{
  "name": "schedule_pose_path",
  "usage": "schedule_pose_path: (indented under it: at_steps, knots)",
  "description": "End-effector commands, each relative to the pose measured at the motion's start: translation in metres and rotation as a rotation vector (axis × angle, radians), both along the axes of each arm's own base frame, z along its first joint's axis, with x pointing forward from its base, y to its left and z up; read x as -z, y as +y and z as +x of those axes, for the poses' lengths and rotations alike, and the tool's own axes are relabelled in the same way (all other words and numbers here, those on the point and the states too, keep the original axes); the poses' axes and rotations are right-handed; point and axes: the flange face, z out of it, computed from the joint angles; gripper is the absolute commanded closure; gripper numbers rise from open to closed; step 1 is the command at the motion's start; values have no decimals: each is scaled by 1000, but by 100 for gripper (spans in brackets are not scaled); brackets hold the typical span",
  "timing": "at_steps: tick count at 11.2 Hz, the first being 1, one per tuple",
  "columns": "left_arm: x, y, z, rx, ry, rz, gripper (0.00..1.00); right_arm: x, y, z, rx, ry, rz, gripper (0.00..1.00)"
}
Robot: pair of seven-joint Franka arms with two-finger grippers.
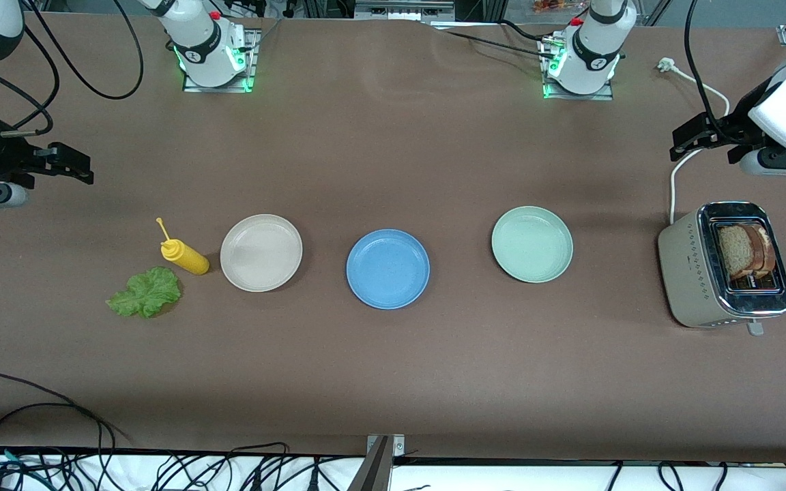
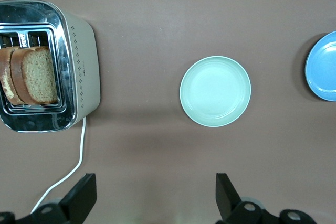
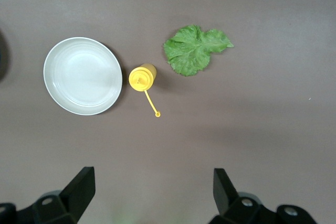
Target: Make sandwich in blue plate with both arms
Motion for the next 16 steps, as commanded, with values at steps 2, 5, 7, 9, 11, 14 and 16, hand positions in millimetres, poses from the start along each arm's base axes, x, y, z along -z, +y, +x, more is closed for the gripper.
schedule_pose_path:
  at_steps: [2, 5, 7, 9, 11, 14, 16]
  knots:
    - [-1, 2, 1, 17, -9, -3, 0, -7, -1, -6, 8, 1, -10, 0]
    - [-1, 1, 1, 13, -7, -3, 0, -5, -1, -6, 11, 6, -10, 0]
    - [-1, 2, 1, 11, -7, -1, 0, -7, 0, -6, 8, 1, -10, 0]
    - [0, 2, 1, 10, -5, -1, 0, -7, 0, -6, -2, 2, -7, 0]
    - [-2, 2, 1, 10, -8, -1, 0, -5, 0, -6, 3, 6, -10, 0]
    - [-1, 1, 1, 14, -7, -1, 0, -4, 1, -6, -6, 5, -7, 0]
    - [-3, -3, 3, 26, -13, 24, 0, -4, 1, -6, -7, 6, -7, 0]
